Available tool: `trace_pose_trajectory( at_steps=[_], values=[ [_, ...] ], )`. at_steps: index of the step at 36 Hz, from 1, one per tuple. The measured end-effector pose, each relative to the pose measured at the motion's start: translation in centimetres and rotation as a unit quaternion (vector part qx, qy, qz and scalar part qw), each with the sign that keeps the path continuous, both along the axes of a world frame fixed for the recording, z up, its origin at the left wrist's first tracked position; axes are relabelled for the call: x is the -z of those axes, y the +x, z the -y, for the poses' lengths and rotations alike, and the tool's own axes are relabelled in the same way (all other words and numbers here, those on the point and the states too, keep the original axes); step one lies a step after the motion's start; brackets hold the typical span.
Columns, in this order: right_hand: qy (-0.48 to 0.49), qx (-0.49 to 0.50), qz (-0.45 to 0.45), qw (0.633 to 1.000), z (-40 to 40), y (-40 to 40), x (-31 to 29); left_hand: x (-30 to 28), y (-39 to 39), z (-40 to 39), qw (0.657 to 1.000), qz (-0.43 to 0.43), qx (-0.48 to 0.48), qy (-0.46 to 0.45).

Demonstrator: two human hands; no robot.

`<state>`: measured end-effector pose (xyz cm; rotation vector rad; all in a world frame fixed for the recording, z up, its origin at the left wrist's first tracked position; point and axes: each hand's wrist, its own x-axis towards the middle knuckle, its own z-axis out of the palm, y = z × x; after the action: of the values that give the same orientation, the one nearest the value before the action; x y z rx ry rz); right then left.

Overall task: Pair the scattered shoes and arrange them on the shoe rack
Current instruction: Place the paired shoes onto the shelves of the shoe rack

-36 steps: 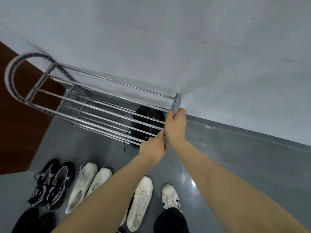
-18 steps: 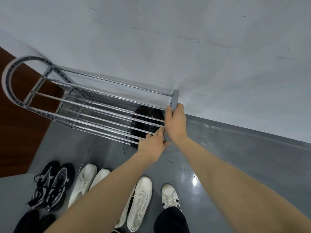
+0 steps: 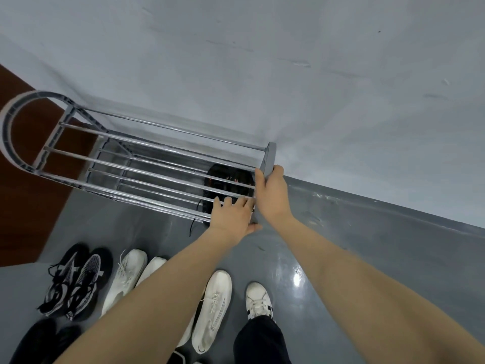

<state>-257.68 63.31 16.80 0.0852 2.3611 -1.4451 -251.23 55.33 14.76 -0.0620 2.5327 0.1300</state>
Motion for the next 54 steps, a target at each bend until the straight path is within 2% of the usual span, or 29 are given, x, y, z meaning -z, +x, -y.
trace_pose_trajectory(
  at_steps=[4, 8, 16, 20, 25, 32, 35, 39, 43, 47, 51, 54],
  values=[
    [0.037, -0.024, 0.003, 0.999, -1.0, 2.8, 0.2, -0.7, 1.5, 1.6, 1.000, -0.017, 0.002, 0.004],
    [0.084, 0.009, -0.013, 0.996, -0.4, 5.0, 0.4, -1.7, 3.7, 3.3, 0.999, -0.053, -0.001, 0.004],
    [0.263, 0.033, -0.008, 0.964, 1.2, 11.4, -0.3, -3.2, 10.3, 6.4, 0.995, -0.089, -0.039, 0.012],
    [0.276, 0.013, -0.029, 0.961, 1.9, 15.3, 0.1, -3.5, 13.7, 7.6, 0.992, -0.114, -0.046, 0.013],
    [0.204, -0.052, -0.041, 0.977, 3.3, 20.5, 1.6, -2.0, 18.5, 9.1, 0.991, -0.122, -0.054, 0.023],
    [0.194, -0.138, -0.036, 0.971, 4.1, 27.7, 9.1, 4.9, 25.6, 11.2, 0.993, -0.085, -0.072, 0.038],
    [0.207, -0.155, -0.001, 0.966, 4.0, 29.8, 13.0, 8.5, 28.1, 11.7, 0.994, -0.053, -0.080, 0.052],
    [0.251, -0.172, 0.074, 0.950, 3.9, 32.8, 19.8, 15.3, 31.7, 11.7, 0.990, -0.023, -0.119, 0.076],
    [0.332, -0.202, 0.085, 0.917, 3.3, 34.0, 25.7, 21.4, 32.9, 11.2, 0.981, -0.024, -0.167, 0.101],
    [0.376, -0.197, 0.094, 0.900, 3.0, 34.4, 30.4, 26.4, 33.0, 10.9, 0.973, 0.003, -0.201, 0.113],
    [0.398, -0.169, 0.150, 0.889, 3.5, 35.6, 34.7, 31.3, 33.9, 9.7, 0.968, 0.066, -0.226, 0.092],
    [0.380, -0.139, 0.168, 0.899, 3.9, 36.3, 37.0, 33.8, 34.4, 8.8, 0.950, 0.092, -0.276, 0.115]
  ],
)
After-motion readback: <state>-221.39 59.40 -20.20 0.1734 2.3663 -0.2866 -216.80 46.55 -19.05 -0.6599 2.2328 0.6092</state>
